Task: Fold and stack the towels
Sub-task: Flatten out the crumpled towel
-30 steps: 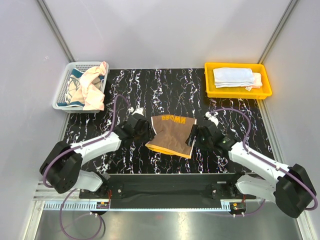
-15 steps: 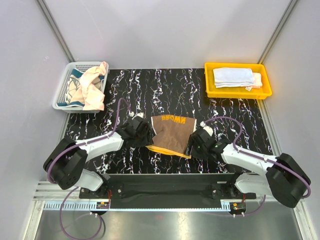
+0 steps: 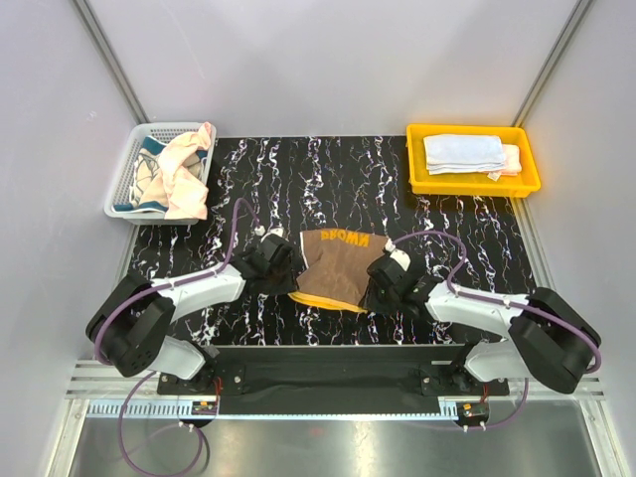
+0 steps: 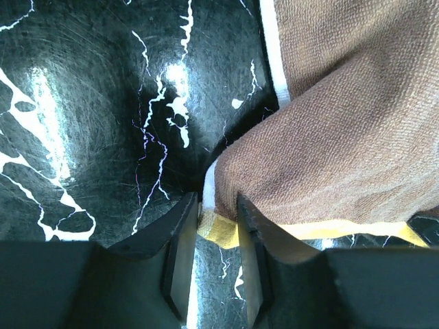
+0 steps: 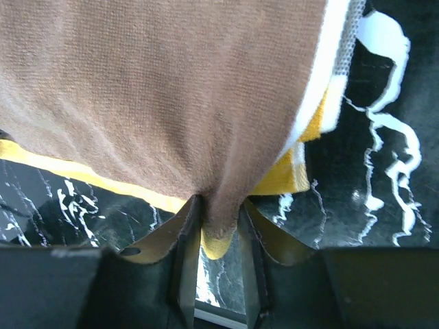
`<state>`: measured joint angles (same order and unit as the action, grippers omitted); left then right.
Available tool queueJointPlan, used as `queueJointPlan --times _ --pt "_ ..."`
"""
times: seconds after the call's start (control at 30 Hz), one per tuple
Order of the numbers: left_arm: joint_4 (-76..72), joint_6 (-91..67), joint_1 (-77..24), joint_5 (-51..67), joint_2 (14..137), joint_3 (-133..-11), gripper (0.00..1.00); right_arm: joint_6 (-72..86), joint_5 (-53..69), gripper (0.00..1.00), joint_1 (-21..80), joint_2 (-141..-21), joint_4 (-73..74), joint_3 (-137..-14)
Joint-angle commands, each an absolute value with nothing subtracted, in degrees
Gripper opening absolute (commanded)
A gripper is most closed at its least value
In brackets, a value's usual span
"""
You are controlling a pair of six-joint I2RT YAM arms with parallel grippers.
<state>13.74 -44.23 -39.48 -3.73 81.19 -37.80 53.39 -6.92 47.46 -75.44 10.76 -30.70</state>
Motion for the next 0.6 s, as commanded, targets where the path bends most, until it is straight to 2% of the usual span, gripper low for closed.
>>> queueJointPlan --times 0.0,0.07,0.27,0.37,0.43,0.57 --pt "14.4 -43.8 -39.7 -4.0 79.5 -39.0 0.33 53.5 -10.6 0.33 48.2 -73.4 18.8 -29.4" --pt "15.0 -43.1 -39.7 -4.0 78.8 -39.4 0.31 53.5 -10.9 0.34 48.2 -71.0 20.3 -29.5" --pt "16.9 -41.8 -39.7 -3.7 77.1 -40.3 0.24 53.6 -10.5 0.45 48.2 -67.5 23.2 -29.2" --pt "17.0 -41.7 -39.7 -3.3 76.6 -40.1 0.20 54.1 -10.5 0.43 48.2 -67.0 22.5 -28.2" --pt "17.1 -41.3 -39.7 -3.2 76.6 -40.2 0.20 54.1 -10.1 0.43 48.2 -67.3 22.0 -28.1" --pt "17.3 -40.9 -39.7 -2.4 76.6 -40.3 0.21 53.8 -7.6 0.53 48.2 -69.9 19.5 -28.3"
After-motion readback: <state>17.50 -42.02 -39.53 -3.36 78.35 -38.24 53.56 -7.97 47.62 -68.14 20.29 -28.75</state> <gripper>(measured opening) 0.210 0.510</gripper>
